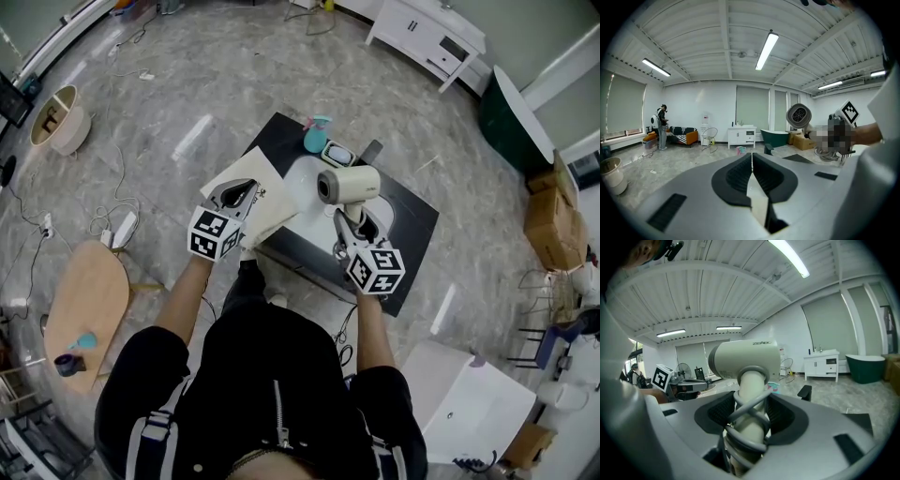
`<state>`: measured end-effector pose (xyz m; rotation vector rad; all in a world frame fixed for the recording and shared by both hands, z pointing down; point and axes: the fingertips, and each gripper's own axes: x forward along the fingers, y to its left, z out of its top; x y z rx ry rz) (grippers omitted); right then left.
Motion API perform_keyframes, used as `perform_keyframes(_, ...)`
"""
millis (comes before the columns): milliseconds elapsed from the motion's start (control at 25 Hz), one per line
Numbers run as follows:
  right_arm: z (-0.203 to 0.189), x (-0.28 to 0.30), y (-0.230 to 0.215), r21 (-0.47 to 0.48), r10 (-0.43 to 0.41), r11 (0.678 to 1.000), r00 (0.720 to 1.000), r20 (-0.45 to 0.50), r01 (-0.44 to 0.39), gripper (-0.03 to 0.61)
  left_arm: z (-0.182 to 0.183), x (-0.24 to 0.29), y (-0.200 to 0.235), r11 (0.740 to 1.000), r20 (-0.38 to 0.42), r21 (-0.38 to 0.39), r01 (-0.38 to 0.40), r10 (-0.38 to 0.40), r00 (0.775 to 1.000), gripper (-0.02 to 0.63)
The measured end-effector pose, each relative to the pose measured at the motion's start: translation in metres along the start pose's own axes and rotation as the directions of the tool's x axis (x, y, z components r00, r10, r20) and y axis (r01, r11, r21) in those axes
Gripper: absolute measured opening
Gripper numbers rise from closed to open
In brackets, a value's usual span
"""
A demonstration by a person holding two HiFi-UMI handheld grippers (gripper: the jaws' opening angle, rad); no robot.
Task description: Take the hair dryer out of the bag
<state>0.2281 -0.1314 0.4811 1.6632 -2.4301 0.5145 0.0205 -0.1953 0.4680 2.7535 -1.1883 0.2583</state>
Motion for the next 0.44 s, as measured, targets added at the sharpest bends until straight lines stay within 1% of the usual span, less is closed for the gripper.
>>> perform_keyframes(440,-0.0014,-0.0045,-0.0034,0.019,-0.009,1.0,1.0,0.005,0.009,0.225,-0.0017,-0.0015,-0.0039,1.0,0.002,-0.007,0.008,-0.008,1.0,0.029)
